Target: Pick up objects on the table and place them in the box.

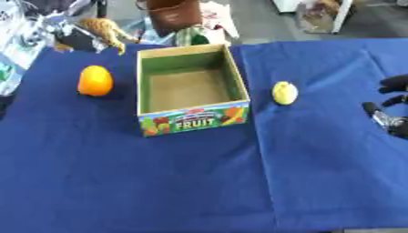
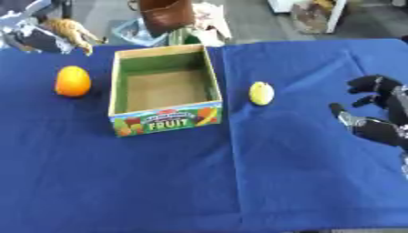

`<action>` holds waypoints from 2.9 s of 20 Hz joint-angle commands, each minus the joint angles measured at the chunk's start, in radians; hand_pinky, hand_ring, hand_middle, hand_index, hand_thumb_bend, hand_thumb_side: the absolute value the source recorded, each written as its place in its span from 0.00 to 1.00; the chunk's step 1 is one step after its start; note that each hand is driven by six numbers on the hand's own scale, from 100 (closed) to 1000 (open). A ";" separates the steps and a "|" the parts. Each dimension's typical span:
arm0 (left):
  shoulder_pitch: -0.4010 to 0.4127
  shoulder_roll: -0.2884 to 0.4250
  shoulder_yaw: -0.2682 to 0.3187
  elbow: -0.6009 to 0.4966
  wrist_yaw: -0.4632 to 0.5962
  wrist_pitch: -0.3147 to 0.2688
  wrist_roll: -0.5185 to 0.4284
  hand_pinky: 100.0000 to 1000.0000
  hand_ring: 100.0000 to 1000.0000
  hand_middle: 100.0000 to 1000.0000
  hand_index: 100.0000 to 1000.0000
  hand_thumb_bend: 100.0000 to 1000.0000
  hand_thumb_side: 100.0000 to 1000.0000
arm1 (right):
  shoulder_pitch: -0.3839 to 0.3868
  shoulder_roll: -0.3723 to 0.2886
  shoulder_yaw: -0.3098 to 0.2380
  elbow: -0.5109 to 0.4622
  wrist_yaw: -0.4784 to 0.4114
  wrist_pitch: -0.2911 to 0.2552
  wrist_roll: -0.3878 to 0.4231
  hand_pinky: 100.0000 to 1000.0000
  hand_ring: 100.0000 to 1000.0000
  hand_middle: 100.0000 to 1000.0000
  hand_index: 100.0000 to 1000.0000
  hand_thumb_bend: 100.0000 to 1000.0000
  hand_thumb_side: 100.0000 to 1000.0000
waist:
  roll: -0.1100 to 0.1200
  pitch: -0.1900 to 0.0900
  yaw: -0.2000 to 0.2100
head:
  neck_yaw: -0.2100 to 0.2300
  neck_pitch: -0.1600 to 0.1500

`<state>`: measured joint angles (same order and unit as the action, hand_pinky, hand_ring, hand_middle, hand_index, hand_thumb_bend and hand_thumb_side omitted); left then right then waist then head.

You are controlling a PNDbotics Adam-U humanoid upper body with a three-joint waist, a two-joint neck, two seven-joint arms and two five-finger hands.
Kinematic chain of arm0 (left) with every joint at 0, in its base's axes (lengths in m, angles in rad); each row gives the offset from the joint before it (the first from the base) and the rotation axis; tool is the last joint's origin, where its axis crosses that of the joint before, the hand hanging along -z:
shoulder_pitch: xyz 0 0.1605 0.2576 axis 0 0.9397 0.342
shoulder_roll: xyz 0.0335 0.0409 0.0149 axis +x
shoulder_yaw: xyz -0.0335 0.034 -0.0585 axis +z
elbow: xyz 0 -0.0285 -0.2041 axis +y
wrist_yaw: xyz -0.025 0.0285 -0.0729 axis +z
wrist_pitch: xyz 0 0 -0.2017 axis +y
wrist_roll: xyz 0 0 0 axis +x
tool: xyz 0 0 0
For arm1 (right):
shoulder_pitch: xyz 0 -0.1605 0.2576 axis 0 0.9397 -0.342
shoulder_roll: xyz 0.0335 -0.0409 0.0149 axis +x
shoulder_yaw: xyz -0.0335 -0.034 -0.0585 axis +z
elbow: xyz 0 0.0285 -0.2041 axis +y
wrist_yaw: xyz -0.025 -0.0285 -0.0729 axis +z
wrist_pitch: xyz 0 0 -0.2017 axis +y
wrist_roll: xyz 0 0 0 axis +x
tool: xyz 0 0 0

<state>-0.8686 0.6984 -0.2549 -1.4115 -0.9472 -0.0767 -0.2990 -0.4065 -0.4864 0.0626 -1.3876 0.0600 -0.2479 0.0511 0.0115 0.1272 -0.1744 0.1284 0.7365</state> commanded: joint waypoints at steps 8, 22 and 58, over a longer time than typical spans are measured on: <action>-0.104 -0.144 -0.036 0.192 -0.132 -0.088 0.040 0.24 0.00 0.00 0.06 0.32 0.07 | -0.039 0.001 0.009 -0.007 -0.004 -0.004 0.018 0.52 0.68 0.65 0.66 0.33 0.04 | -0.004 0.007 -0.054 | 0.035 -0.031; -0.062 -0.268 -0.069 0.371 -0.196 -0.190 0.022 0.39 0.17 0.05 0.21 0.48 0.03 | -0.043 0.020 0.020 -0.001 -0.006 -0.005 0.034 0.52 0.68 0.65 0.66 0.32 0.04 | 0.000 0.025 -0.079 | 0.044 -0.053; 0.094 0.088 0.164 0.225 0.061 0.022 -0.149 0.63 0.58 0.61 0.74 0.76 0.00 | -0.013 0.000 0.008 0.013 0.004 -0.005 0.040 0.52 0.68 0.65 0.66 0.30 0.04 | 0.014 -0.003 -0.035 | 0.012 -0.054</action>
<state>-0.7525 0.7699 -0.1102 -1.2135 -0.8749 -0.0616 -0.4639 -0.4080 -0.4561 0.0804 -1.3687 0.0599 -0.2518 0.0900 0.0278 0.1404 -0.2089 0.1419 0.6927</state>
